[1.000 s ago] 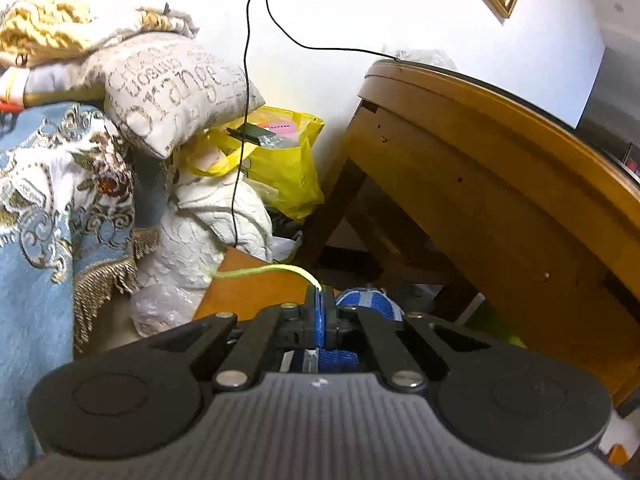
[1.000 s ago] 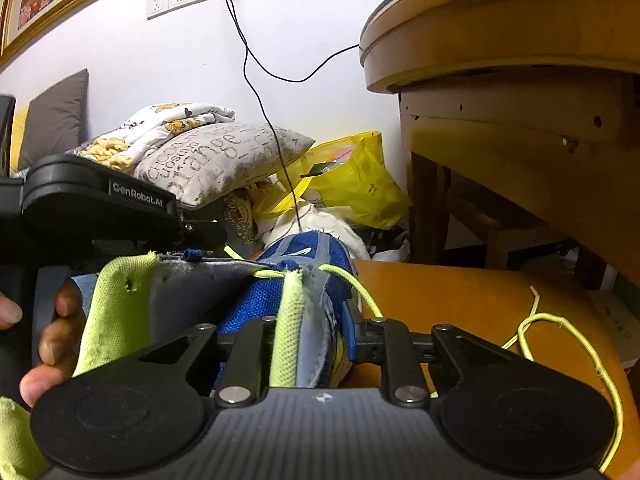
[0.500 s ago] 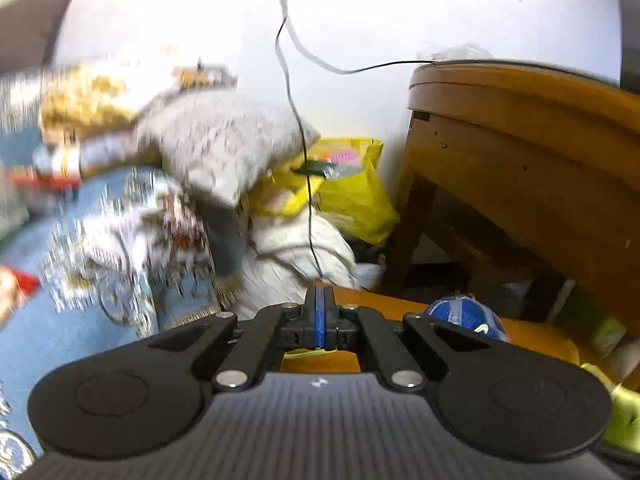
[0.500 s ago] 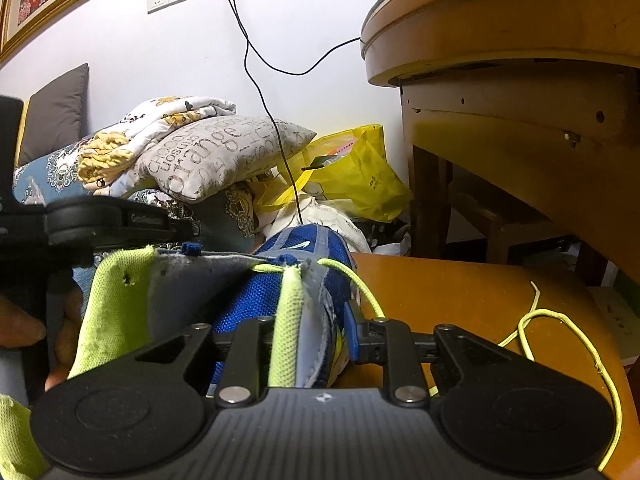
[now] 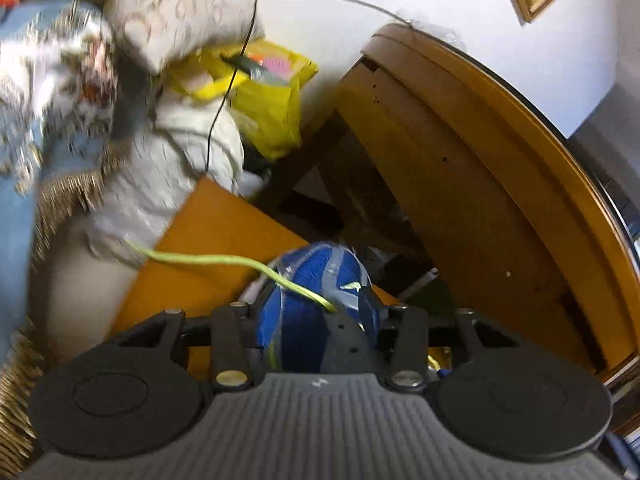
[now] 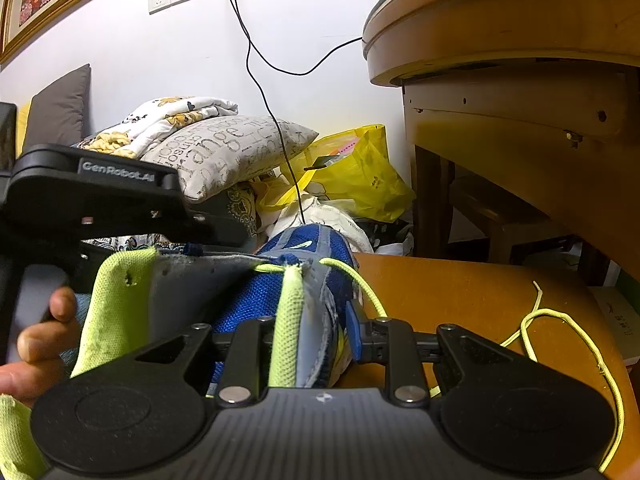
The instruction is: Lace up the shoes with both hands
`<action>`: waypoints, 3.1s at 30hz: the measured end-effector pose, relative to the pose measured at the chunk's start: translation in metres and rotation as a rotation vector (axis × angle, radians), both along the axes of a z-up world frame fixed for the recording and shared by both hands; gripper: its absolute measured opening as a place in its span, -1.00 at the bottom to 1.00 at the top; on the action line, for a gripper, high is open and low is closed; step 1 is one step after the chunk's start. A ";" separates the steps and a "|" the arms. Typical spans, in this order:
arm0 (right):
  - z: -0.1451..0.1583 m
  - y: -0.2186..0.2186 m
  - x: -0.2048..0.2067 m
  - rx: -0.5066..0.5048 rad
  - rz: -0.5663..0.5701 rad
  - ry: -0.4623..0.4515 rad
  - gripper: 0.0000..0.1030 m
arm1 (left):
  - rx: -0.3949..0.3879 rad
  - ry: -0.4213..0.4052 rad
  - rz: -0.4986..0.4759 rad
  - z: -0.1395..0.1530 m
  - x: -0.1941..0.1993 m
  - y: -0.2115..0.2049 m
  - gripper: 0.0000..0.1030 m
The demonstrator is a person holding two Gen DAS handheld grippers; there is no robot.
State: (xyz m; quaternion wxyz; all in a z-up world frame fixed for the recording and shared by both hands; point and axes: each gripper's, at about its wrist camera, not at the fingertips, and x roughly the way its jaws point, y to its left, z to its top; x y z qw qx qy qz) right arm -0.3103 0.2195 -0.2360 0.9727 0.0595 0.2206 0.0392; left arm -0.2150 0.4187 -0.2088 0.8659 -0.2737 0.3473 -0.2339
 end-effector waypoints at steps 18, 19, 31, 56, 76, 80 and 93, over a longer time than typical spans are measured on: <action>0.000 0.006 -0.002 -0.008 -0.001 -0.013 -0.39 | -0.247 0.063 0.002 -0.016 0.013 0.014 -0.52; 0.000 0.006 -0.002 -0.009 -0.001 -0.014 -0.39 | -0.248 0.059 0.003 -0.016 0.013 0.013 -0.53; 0.000 0.003 -0.003 -0.012 0.003 -0.018 -0.39 | -0.188 0.004 0.030 -0.009 0.007 0.011 -0.96; 0.000 0.005 -0.001 -0.008 -0.011 -0.010 -0.32 | 0.132 -0.203 0.122 0.009 -0.010 -0.008 -0.96; 0.001 0.003 -0.002 0.013 0.011 0.015 -0.31 | 0.279 -0.247 0.022 0.026 -0.034 -0.016 -0.16; 0.003 0.001 -0.005 0.023 0.025 0.022 -0.31 | 0.315 -0.286 -0.010 0.032 -0.055 -0.018 -0.09; 0.006 -0.021 -0.028 0.085 0.076 0.021 -0.25 | 0.498 -0.456 0.126 0.046 -0.129 -0.024 0.16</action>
